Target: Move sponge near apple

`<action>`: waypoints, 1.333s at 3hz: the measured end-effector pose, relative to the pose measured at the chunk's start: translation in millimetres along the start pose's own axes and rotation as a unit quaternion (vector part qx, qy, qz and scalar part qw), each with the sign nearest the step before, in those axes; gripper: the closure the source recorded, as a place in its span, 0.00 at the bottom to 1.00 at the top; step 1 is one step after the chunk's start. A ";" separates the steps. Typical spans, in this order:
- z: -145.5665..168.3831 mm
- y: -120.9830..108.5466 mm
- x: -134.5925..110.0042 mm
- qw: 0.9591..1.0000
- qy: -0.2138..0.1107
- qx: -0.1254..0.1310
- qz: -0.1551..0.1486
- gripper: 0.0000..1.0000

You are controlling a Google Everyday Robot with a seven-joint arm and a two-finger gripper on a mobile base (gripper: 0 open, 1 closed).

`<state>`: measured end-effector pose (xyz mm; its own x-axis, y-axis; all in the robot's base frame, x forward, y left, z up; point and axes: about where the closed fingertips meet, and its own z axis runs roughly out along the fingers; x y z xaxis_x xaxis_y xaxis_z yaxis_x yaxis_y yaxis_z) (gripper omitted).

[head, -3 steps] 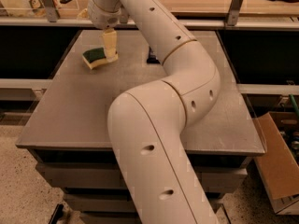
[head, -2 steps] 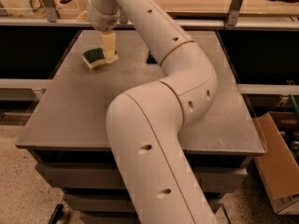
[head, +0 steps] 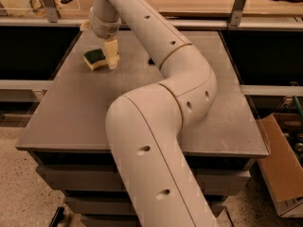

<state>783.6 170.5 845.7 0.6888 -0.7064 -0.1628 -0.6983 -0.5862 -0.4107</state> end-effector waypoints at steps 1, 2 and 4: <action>10.4 4.9 2.9 1.000 0.003 -0.012 0.003 0.00; 13.3 6.8 4.2 1.000 0.006 -0.016 0.004 0.18; 8.5 4.8 3.3 1.000 0.006 -0.016 0.004 0.64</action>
Offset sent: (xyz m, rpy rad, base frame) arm -0.0050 -0.0094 -0.0196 -0.0554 0.0251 -0.0161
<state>784.1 168.7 835.5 0.6811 -0.7158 -0.1541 -0.7096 -0.5933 -0.3802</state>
